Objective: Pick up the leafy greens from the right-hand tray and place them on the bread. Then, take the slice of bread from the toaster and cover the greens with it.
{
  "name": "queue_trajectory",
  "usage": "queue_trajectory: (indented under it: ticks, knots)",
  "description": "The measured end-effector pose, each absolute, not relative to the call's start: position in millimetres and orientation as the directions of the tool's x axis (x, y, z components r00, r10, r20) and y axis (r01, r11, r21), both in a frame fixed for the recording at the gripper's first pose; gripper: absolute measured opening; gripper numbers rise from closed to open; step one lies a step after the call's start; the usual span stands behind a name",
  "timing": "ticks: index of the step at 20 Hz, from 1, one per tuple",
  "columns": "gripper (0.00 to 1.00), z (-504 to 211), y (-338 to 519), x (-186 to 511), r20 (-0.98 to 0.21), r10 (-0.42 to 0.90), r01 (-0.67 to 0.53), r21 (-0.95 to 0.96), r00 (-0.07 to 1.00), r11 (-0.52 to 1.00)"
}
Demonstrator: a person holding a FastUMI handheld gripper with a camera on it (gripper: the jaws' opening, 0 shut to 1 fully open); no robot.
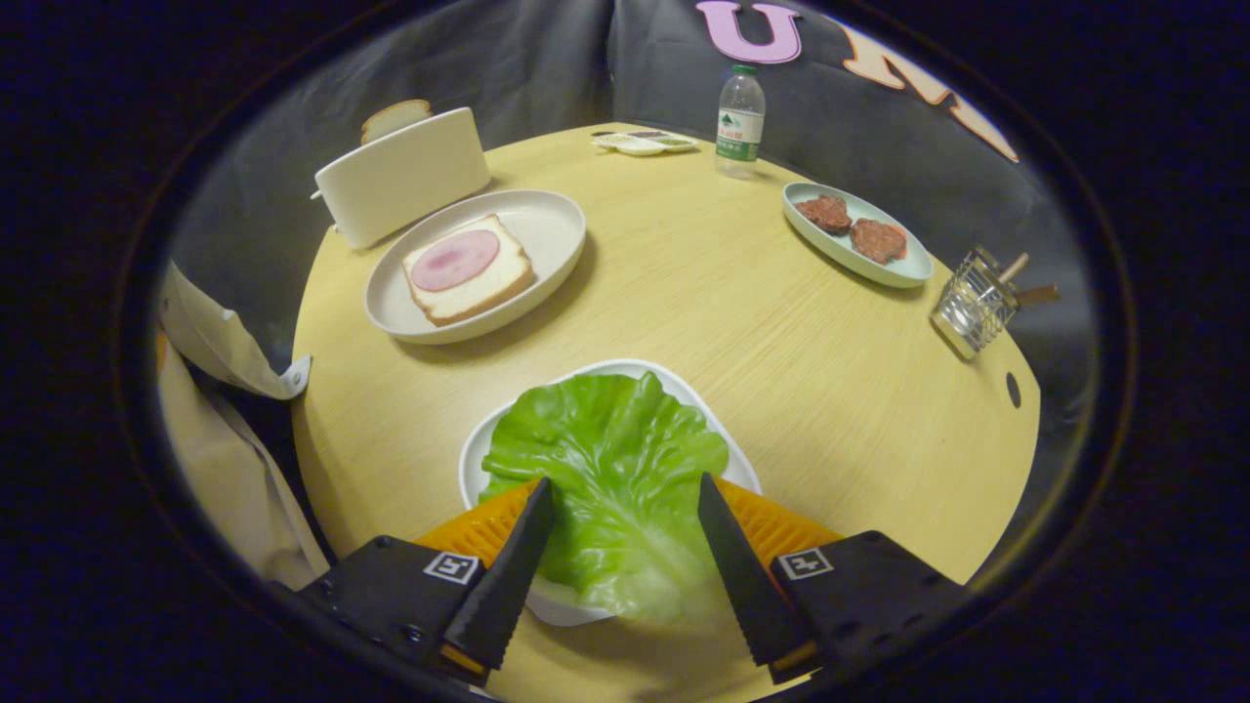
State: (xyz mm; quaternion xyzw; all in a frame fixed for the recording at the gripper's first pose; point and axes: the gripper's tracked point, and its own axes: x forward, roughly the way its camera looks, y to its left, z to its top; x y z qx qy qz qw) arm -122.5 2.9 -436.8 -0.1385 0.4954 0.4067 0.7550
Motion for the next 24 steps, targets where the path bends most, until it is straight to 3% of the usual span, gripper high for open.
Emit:
queue_trajectory:
  ticks: [12, 24]
  knots:
    - [0.04, -425.4, 18.0, -133.9, -0.849, 0.497, -0.768, 0.195, 0.178, 0.609]
    - [0.04, -368.3, 32.3, -118.8, -0.831, 0.456, -0.727, 0.095, 0.317, 0.68]
